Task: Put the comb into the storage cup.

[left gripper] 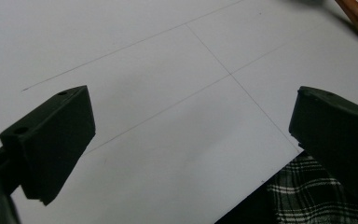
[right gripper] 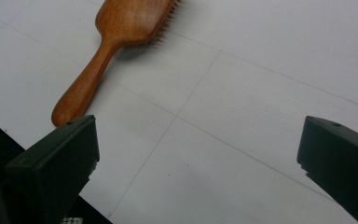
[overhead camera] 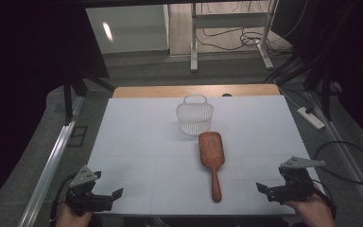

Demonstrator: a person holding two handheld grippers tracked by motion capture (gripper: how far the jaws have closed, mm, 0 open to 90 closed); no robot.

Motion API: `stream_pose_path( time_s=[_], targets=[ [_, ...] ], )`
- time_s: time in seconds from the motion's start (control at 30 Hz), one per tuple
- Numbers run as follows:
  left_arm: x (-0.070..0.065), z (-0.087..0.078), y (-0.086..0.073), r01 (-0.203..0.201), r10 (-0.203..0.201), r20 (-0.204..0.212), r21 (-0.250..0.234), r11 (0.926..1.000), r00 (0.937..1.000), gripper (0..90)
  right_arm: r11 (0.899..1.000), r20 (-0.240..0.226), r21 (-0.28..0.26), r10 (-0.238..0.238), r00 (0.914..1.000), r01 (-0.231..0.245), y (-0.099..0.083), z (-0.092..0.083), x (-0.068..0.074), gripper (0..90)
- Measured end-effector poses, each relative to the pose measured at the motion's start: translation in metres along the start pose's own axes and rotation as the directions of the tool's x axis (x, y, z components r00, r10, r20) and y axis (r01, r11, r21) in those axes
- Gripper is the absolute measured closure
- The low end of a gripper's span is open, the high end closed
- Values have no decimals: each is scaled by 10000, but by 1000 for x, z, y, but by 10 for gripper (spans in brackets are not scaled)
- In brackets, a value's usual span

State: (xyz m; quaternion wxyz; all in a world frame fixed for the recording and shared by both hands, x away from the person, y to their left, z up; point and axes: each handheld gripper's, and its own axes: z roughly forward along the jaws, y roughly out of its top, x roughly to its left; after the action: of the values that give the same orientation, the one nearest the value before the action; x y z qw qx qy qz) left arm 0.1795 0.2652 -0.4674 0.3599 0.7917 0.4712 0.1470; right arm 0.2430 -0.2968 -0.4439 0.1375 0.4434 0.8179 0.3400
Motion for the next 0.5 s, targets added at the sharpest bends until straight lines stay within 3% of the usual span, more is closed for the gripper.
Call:
stream_pose_path(
  time_s=[0.5],
  targets=[
    [-2, 1, 1, -208, 208, -56, 151, 9997, 9998, 7, 9993, -421, -107, -366, 9984, 361, 15, 11, 6, 0]
  ],
)
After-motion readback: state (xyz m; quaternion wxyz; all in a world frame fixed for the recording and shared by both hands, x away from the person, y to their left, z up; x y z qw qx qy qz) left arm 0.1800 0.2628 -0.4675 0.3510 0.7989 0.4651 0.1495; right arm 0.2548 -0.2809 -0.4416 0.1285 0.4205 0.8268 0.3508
